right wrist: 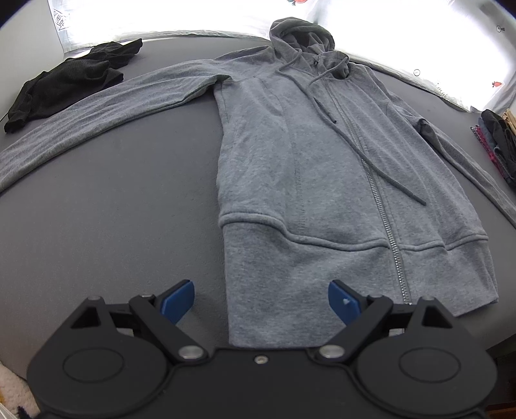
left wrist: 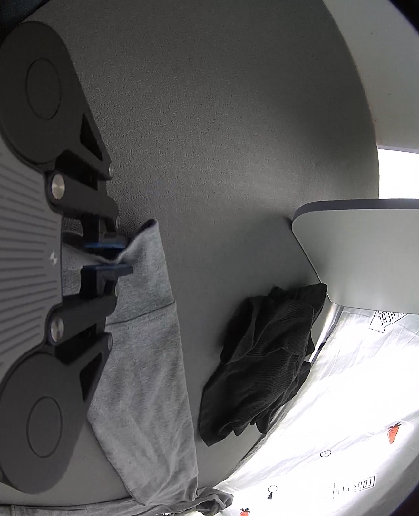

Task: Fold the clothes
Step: 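Grasp the sleeve cuff with the left gripper and fold it across the body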

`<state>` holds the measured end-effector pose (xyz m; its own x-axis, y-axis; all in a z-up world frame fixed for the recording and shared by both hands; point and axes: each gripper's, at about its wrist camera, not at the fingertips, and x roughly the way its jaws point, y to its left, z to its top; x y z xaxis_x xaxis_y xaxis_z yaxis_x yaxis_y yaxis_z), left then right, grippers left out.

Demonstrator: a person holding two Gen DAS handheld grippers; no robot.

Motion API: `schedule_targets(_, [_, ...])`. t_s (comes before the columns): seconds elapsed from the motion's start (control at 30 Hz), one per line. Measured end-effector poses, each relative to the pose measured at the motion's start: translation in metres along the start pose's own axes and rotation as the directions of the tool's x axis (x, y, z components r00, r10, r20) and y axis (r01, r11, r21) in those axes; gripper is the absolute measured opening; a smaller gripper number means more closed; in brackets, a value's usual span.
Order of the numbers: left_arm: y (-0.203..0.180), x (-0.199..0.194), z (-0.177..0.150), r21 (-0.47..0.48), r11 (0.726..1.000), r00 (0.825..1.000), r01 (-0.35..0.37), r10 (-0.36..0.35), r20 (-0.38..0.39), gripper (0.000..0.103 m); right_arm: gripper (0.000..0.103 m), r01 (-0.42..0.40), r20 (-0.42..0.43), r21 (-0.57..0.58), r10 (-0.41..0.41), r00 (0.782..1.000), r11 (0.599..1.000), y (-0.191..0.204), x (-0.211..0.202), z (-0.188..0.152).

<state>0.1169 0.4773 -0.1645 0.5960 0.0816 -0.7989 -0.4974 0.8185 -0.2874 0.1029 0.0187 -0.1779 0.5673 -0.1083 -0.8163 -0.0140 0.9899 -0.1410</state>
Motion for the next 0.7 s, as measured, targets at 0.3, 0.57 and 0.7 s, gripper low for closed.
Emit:
schedule_targets(0.3, [-0.076,-0.028,0.018,0.045,0.956,0.951,0.291,-0.284,-0.119,0.003,0.091,0.020,0.030,0.097,-0.023,0.999,0.995,-0.013,0.000,-0.005])
schedule_targets(0.57, [-0.247,-0.033,-0.007,0.244,0.779,0.813,0.578,-0.522,-0.258,0.003,0.091,0.014,0.072,0.178,-0.028,0.997,0.984,-0.051,-0.018,-0.021])
schedule_targets(0.7, [-0.330,-0.033,-0.035,0.258,0.668,0.712,0.698,-0.609,-0.348,0.003,0.091,0.017,0.106,0.155,-0.034,0.994,0.988,-0.071,-0.031,-0.021])
